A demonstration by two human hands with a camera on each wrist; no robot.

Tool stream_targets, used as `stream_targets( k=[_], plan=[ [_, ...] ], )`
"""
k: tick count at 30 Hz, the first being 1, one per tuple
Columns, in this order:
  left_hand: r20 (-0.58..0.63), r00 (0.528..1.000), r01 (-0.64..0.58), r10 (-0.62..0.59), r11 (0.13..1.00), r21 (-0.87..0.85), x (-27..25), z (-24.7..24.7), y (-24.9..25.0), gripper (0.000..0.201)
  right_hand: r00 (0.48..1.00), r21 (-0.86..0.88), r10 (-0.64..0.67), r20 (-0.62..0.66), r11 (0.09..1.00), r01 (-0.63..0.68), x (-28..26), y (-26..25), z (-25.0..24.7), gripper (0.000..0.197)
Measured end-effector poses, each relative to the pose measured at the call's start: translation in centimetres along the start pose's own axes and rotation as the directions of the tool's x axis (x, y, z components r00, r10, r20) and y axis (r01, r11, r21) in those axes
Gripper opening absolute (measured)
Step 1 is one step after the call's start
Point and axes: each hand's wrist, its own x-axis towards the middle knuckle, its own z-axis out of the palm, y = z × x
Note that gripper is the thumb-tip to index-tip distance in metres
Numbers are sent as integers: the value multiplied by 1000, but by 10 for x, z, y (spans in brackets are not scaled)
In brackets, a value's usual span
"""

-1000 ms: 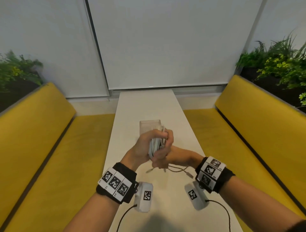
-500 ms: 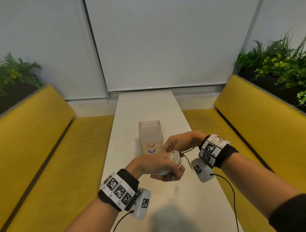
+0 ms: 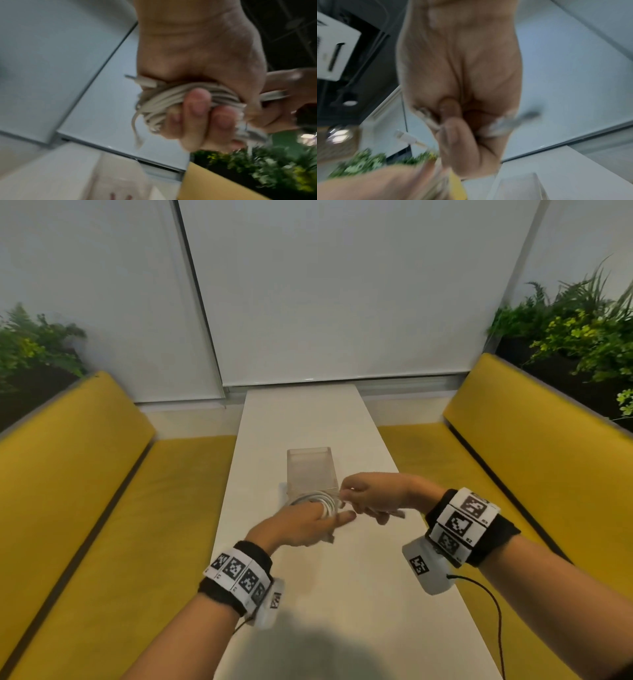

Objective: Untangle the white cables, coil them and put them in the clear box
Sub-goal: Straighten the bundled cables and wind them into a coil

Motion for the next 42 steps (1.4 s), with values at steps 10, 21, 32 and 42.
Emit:
stream_targets(
  k=[10, 21, 32, 42],
  plan=[
    [-374, 927, -103, 33, 980, -168, 10, 2, -15, 72, 706, -256, -358, -611, 933, 252, 2, -8, 72, 22],
    [-336, 931, 51, 146, 857, 513, 1, -11, -2, 42, 866, 81, -201, -459, 961, 266, -14, -16, 53, 43],
    [-210, 966, -168, 148, 983, -77, 2, -10, 3, 19, 789, 261, -89, -608, 916, 305, 1, 0, 71, 27],
    [-486, 851, -44, -200, 894, -446, 18, 3, 21, 93, 833, 716, -3, -553, 510, 476, 18, -19, 93, 52]
  ],
)
